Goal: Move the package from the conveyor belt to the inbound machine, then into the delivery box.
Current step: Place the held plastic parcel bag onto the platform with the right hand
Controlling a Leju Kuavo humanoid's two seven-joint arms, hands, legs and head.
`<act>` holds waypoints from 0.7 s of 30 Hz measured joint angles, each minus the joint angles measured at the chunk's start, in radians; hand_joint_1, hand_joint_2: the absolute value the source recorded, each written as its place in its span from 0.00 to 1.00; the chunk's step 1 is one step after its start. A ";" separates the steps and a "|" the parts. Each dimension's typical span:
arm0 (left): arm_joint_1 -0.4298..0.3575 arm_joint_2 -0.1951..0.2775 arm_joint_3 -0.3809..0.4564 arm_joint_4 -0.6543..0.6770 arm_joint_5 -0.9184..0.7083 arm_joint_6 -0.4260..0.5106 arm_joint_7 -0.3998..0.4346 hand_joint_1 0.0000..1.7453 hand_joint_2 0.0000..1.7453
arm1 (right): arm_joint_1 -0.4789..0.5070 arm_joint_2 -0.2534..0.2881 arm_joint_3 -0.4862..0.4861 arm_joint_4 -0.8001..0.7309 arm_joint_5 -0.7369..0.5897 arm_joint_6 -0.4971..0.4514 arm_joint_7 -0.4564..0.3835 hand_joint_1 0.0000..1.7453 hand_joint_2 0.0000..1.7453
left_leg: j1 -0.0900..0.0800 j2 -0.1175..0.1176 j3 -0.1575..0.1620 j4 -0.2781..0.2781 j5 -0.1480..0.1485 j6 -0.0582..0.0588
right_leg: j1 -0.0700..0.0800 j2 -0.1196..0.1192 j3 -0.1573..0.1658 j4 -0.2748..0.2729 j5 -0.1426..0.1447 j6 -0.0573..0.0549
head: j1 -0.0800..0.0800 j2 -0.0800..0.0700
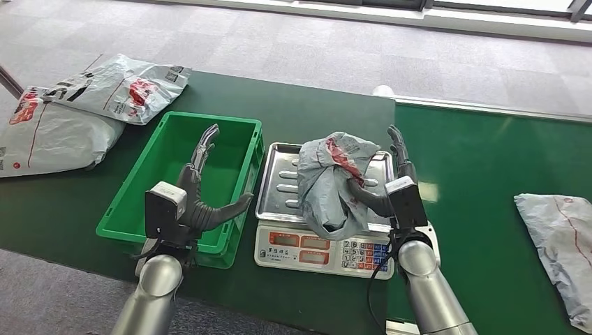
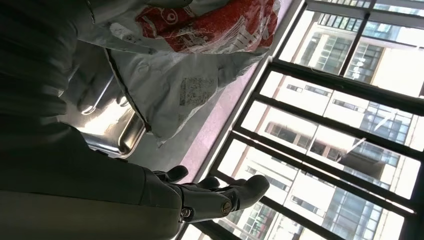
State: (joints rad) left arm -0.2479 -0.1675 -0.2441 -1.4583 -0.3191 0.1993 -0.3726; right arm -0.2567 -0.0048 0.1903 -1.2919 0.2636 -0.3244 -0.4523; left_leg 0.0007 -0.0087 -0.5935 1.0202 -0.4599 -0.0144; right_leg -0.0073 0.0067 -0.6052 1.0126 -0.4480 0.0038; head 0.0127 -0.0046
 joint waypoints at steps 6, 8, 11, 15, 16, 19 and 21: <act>-0.025 -0.002 -0.027 0.024 -0.013 0.016 0.019 0.00 1.00 | 0.061 -0.018 -0.030 -0.050 -0.002 -0.018 0.022 0.00 1.00 | 0.000 0.000 0.001 0.000 0.000 0.000 | 0.000 0.000 0.000 0.000 0.000 0.000 | 0.000 0.000; -0.038 -0.003 -0.040 0.034 -0.024 0.028 0.041 0.00 1.00 | 0.109 -0.020 -0.051 -0.076 -0.013 -0.027 0.029 0.00 1.00 | 0.000 -0.001 0.000 0.000 0.000 0.000 | 0.000 -0.002 0.000 0.000 0.000 0.000 | 0.000 0.000; -0.068 -0.006 -0.065 0.055 -0.033 0.039 0.079 0.00 1.00 | 0.175 -0.020 -0.088 -0.113 -0.024 -0.027 0.036 0.00 1.00 | 0.000 -0.002 -0.001 0.000 0.000 0.000 | 0.000 -0.002 0.000 0.000 0.000 0.000 | 0.000 0.000; -0.108 -0.024 -0.098 0.096 -0.039 0.033 0.117 0.00 1.00 | 0.216 -0.011 -0.136 -0.144 -0.020 -0.028 0.055 0.00 1.00 | 0.000 -0.001 -0.001 0.000 0.000 0.000 | 0.000 -0.002 -0.001 0.000 0.000 0.000 | 0.000 0.000; -0.121 -0.030 -0.107 0.112 -0.042 0.027 0.126 0.00 1.00 | 0.223 -0.008 -0.148 -0.151 -0.019 -0.029 0.057 0.00 1.00 | -0.001 -0.001 -0.001 0.000 0.000 0.000 | -0.001 -0.002 -0.001 0.000 0.000 0.000 | 0.000 0.000; -0.165 -0.050 -0.140 0.179 -0.050 -0.003 0.152 0.00 1.00 | 0.242 0.007 -0.184 -0.175 -0.016 -0.039 0.040 0.00 1.00 | -0.001 -0.003 -0.001 0.000 0.000 0.000 | -0.001 -0.003 0.000 0.000 0.000 0.001 | 0.000 0.000; -0.184 -0.065 -0.160 0.222 -0.054 -0.020 0.159 0.00 1.00 | 0.253 0.021 -0.205 -0.202 -0.029 -0.068 -0.009 0.00 1.00 | -0.001 -0.002 -0.001 0.000 0.000 0.000 | -0.001 -0.003 -0.001 0.000 0.000 0.001 | 0.000 0.000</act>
State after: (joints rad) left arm -0.4321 -0.2326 -0.4044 -1.2365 -0.3729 0.1795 -0.2135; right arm -0.0037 0.0167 -0.0148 -1.4937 0.2350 -0.3926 -0.4616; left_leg -0.0002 -0.0110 -0.5945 1.0203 -0.4597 -0.0140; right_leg -0.0082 0.0041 -0.6057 1.0124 -0.4479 0.0047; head 0.0126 -0.0046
